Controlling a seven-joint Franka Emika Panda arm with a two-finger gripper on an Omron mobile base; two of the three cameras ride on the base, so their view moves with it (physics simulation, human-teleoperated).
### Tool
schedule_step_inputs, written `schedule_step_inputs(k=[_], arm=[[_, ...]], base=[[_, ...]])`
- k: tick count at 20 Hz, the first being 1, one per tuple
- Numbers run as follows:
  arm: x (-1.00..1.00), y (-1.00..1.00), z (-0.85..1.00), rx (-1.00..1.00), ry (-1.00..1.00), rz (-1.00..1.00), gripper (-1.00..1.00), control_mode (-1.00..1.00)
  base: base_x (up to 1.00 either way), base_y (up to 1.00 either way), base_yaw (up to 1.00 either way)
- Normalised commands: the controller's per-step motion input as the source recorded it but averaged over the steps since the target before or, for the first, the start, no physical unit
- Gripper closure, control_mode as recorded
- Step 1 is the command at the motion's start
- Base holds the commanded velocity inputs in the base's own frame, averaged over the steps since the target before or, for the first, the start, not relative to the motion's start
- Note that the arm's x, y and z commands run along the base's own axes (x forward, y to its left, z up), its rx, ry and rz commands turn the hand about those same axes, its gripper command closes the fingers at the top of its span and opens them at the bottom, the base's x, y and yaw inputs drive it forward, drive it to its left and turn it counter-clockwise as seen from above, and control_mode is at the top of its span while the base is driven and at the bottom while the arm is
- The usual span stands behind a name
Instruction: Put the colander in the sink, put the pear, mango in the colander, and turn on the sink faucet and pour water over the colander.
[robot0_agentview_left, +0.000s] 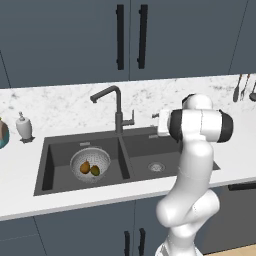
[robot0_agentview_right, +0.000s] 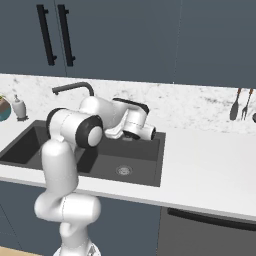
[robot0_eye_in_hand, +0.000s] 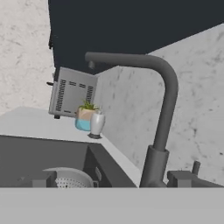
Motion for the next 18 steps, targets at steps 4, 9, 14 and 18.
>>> schedule_step_inputs(k=[4, 9, 14, 18], arm=[[0.51, 0.03, -0.09, 0.0, -0.01, -0.11, -1.0, -1.0], [0.55, 0.06, -0.06, 0.0, -0.01, -0.03, -1.0, -1.0], [0.6, 0.08, -0.07, 0.01, 0.0, 0.0, -1.0, -1.0], [0.42, 0.11, -0.15, 0.02, 0.0, 0.0, -1.0, -1.0]], base=[[0.0, 0.0, 0.0], [0.0, 0.0, 0.0], [0.0, 0.0, 0.0], [0.0, 0.0, 0.0]])
